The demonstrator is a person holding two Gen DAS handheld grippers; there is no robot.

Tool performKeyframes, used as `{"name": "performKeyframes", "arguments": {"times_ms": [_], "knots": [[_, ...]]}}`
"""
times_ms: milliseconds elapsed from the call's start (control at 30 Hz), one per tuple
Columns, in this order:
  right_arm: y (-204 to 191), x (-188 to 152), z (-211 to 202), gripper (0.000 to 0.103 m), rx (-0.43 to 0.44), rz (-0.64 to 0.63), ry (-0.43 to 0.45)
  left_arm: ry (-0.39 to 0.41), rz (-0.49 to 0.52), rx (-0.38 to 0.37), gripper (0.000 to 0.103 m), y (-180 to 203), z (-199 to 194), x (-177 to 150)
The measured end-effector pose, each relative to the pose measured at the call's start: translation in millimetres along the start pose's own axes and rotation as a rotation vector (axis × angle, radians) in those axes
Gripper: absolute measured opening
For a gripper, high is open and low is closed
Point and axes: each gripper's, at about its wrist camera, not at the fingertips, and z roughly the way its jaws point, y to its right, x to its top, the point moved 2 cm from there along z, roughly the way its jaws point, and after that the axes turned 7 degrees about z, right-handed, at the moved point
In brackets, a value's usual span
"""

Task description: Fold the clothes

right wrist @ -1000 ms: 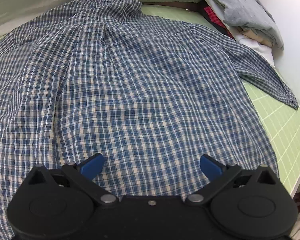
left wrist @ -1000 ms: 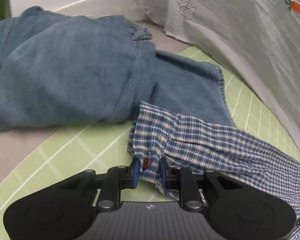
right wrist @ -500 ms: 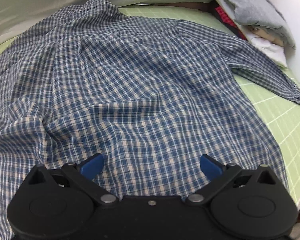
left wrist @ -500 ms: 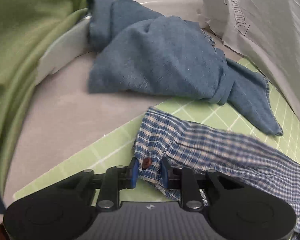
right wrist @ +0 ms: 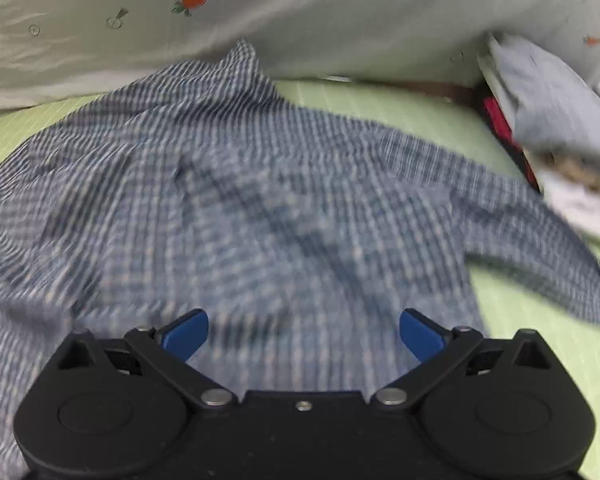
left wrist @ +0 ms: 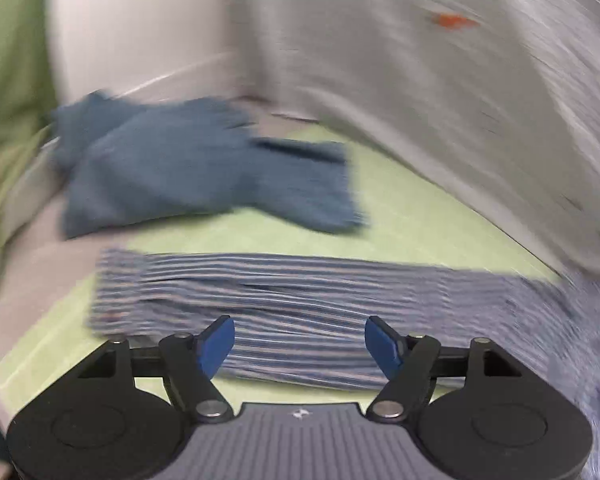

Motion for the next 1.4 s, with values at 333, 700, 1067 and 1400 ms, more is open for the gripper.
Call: {"name": "performKeyframes", "arguments": {"times_ms": [333, 700, 1067, 1400], "knots": [[23.5, 111.9, 81.0, 0.102, 0.167, 0.043, 0.135, -0.001, 0.215, -0.214, 0.082, 188.0, 67.9, 27.2], [-26.1, 205.4, 160.6, 0.091, 0.467, 0.086, 0.206, -0.038, 0.365, -0.383, 0.082, 309.5, 174.5, 51.2], [-52.7, 219.9, 213.1, 0.007, 0.520, 0.022, 0.137, -0.019, 0.433, -0.478, 0.006, 391.0, 249.8, 84.4], [-87.9, 270.1, 256.7, 0.005, 0.449, -0.005, 0.229, 0.061, 0.424, -0.445, 0.005, 421.5, 297.2, 119.1]]}}
